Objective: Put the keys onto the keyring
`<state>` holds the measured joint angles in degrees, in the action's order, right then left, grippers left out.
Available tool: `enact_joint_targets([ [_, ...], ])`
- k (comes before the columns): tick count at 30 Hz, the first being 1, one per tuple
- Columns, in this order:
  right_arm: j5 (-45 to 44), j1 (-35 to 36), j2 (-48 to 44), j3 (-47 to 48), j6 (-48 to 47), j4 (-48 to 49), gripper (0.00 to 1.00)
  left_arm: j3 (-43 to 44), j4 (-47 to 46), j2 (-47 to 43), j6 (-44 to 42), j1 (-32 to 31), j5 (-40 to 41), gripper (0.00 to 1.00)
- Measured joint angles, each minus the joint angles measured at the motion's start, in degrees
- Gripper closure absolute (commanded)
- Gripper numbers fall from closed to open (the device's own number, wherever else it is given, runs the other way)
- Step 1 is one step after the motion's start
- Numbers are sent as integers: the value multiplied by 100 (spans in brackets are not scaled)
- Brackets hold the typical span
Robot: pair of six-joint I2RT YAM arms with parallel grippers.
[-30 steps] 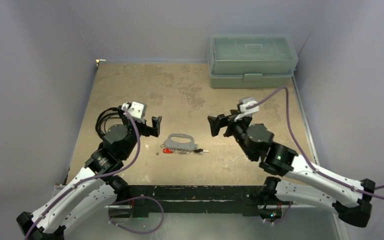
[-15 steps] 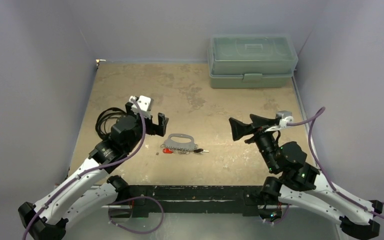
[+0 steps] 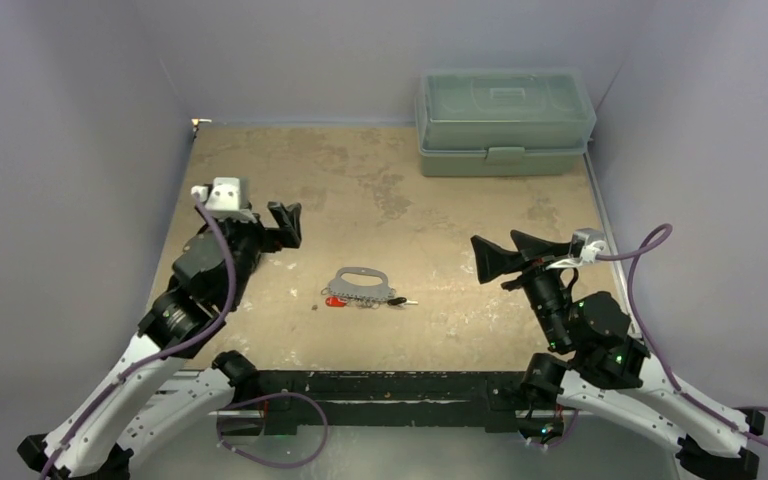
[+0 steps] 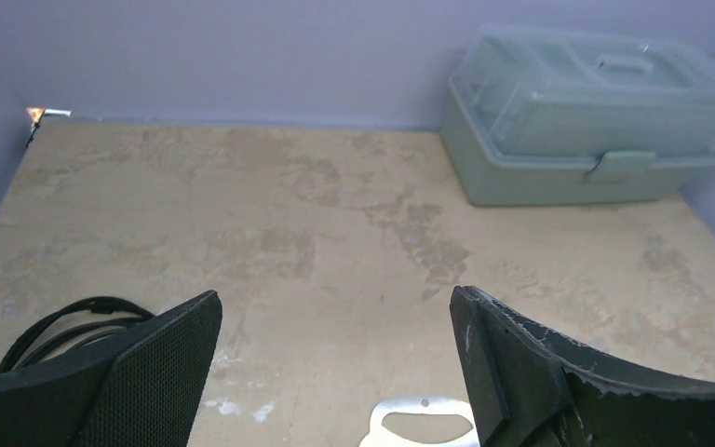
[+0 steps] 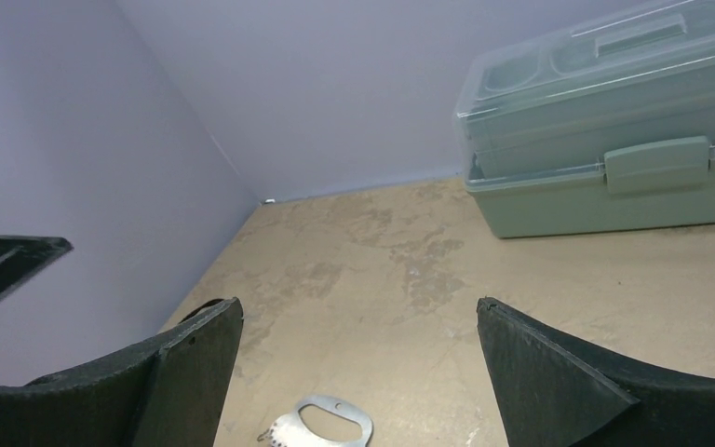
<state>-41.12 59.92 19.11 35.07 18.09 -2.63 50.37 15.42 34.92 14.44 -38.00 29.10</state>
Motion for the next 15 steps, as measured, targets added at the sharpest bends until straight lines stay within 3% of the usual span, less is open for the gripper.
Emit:
enact_joint_targets([
  [15,31,0,76,0,9,-42,1,-59,356,85,-4,0,140,11],
])
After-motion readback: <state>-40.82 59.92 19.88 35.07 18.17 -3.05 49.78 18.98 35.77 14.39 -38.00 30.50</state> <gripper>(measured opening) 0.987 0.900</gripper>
